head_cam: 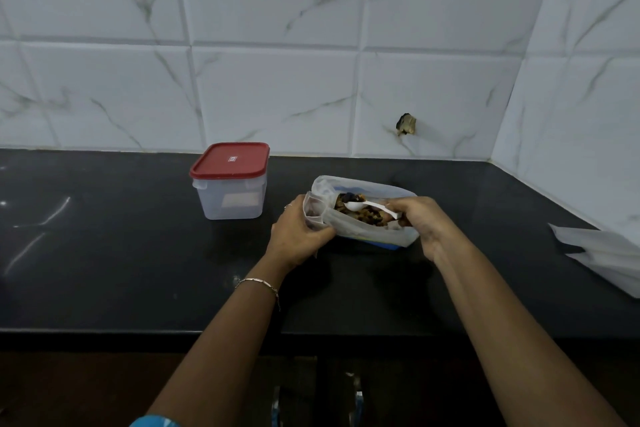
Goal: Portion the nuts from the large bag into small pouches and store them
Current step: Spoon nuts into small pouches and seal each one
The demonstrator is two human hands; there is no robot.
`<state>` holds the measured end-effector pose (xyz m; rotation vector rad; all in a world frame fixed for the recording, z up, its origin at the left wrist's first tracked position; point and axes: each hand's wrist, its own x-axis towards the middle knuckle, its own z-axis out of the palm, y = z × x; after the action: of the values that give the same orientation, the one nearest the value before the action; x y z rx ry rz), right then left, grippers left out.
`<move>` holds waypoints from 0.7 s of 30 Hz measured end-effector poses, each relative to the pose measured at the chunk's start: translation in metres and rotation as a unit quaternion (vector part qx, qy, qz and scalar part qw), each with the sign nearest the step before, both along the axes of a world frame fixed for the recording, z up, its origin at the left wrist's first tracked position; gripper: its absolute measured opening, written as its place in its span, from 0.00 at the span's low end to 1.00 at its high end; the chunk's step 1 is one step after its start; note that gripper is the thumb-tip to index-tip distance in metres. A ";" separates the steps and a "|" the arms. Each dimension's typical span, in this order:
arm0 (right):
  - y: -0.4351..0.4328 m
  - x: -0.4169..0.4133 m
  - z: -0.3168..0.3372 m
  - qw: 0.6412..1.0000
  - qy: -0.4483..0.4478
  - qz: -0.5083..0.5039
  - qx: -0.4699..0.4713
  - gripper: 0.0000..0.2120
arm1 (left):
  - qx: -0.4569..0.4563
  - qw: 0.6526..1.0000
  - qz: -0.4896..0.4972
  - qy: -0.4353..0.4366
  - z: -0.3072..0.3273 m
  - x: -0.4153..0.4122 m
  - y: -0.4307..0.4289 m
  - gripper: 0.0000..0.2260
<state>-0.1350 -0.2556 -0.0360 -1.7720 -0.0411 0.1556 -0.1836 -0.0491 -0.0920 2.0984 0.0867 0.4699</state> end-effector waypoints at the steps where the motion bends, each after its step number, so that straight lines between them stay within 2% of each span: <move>1: 0.000 0.000 0.002 1.000 -0.002 0.002 0.007 0.07 | -0.001 1.000 -0.003 0.003 0.000 0.000 0.000 0.25; 7: 0.008 -0.007 0.016 0.997 -0.031 0.066 0.022 0.12 | 0.005 1.000 -0.002 0.006 -0.002 0.002 0.002 0.26; 11: 0.021 -0.009 0.021 0.995 -0.048 0.091 0.012 0.08 | 0.007 1.000 -0.007 0.011 0.000 0.000 0.002 0.26; 16: 0.030 -0.019 0.024 0.991 -0.063 0.106 -0.044 0.09 | 0.007 1.000 0.008 0.008 0.001 0.000 0.000 0.28; 19: 0.035 -0.019 0.022 0.989 -0.081 0.098 -0.075 0.13 | 0.002 1.000 0.015 0.003 0.002 0.001 0.000 0.27; 21: 0.038 -0.019 0.019 0.983 -0.105 0.091 -0.121 0.11 | 0.000 1.000 0.016 0.001 0.001 0.002 0.000 0.26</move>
<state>-0.1535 -0.2176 -0.0174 -2.0220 -0.3504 0.1070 -0.1819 -0.0487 -0.0906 2.0998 0.1229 0.4862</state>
